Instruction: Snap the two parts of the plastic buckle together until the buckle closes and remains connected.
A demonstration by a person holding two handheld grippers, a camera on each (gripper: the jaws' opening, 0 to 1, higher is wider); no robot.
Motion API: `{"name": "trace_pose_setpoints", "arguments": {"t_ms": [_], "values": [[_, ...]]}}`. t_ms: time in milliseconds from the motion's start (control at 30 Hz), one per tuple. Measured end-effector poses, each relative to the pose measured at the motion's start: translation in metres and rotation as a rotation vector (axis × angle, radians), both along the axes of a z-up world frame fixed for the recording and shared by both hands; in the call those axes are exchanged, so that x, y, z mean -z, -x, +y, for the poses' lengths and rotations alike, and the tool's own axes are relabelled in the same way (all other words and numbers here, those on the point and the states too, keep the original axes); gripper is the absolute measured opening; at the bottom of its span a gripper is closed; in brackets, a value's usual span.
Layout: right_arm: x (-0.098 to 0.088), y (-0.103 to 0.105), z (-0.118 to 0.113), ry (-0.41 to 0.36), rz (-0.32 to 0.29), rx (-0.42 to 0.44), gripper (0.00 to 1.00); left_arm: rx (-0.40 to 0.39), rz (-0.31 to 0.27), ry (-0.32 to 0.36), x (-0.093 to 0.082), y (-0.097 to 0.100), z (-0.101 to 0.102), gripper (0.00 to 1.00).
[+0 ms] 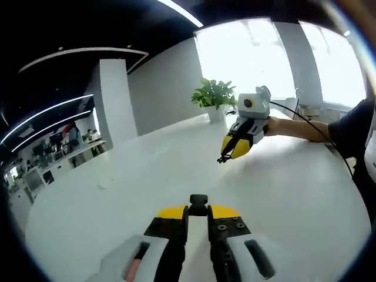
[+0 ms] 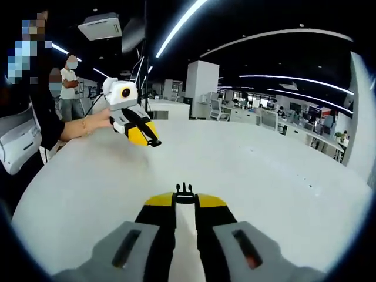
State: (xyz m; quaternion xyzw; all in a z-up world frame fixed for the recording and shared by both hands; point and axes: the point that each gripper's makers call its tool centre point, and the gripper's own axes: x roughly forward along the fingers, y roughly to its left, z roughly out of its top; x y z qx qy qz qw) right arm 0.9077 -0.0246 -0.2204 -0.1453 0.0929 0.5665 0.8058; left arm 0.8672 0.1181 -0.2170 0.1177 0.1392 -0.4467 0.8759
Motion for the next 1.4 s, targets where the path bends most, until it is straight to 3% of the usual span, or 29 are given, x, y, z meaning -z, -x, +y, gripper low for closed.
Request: {"name": "trace_pose_setpoints", "arguments": {"t_ms": [267,367,567,900,1400], "values": [[0.011,0.010,0.011,0.016,0.021,-0.035,0.11,-0.001,0.016,-0.007,0.011,0.016,0.003,0.12],[0.012,0.015,0.015,0.049,-0.010,-0.049,0.11,0.006,0.032,-0.016,0.015,0.020,0.003,0.12],[0.012,0.033,0.029,0.045,-0.010,-0.098,0.11,0.035,0.037,-0.019,0.018,0.032,-0.005,0.12],[0.014,0.042,0.035,0.050,-0.014,-0.120,0.11,0.056,0.033,-0.062,0.026,0.036,-0.008,0.12],[0.014,0.051,0.041,0.045,-0.007,-0.152,0.11,0.080,0.044,-0.059,0.027,0.040,-0.011,0.12]]}}
